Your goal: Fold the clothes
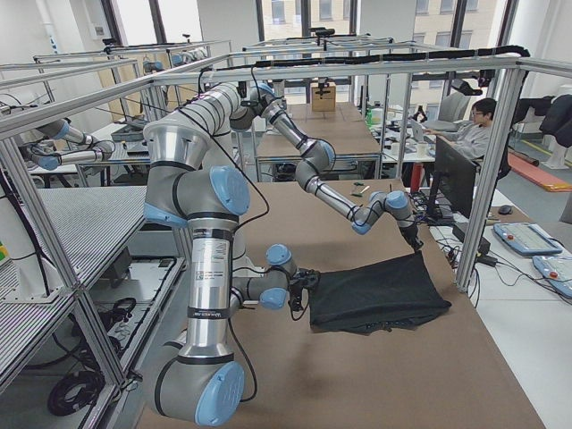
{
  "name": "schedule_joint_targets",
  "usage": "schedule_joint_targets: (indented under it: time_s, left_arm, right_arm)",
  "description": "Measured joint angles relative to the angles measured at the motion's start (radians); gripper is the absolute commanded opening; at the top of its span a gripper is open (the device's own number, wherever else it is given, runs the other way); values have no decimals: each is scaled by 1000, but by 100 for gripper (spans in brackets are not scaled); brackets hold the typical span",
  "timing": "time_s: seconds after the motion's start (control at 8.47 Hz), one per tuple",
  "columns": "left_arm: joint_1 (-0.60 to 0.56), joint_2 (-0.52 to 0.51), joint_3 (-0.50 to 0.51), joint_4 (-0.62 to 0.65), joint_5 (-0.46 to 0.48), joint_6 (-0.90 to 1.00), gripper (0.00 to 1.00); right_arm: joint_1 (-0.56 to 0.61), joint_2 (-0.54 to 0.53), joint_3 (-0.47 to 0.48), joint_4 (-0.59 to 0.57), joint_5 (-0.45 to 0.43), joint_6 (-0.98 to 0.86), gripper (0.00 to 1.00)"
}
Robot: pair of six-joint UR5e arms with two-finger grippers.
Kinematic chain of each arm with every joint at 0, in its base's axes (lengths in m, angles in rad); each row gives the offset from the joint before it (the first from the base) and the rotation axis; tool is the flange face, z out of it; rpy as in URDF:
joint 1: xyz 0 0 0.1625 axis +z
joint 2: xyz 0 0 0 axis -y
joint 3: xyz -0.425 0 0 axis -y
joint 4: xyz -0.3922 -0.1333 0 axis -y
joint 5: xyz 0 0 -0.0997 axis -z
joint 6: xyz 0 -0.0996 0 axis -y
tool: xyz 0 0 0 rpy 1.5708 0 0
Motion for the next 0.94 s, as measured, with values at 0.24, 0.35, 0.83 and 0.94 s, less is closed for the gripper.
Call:
schedule_joint_targets:
  time_s: [0.24, 0.35, 0.83, 0.94]
  left_arm:
    - [-3, 8, -36, -7, 5, -2, 88]
    - [-3, 38, -91, -6, 6, -11, 88]
    - [-5, 129, -245, 2, 3, -34, 87]
    - [-5, 156, -283, 3, 2, -35, 87]
  right_arm:
    - [-4, 24, -21, -9, -27, -1, 94]
    - [-4, 43, -47, -17, -32, -2, 92]
    - [-8, 120, -98, -134, -30, -94, 23]
    - [-8, 150, -103, -186, -27, -230, 26]
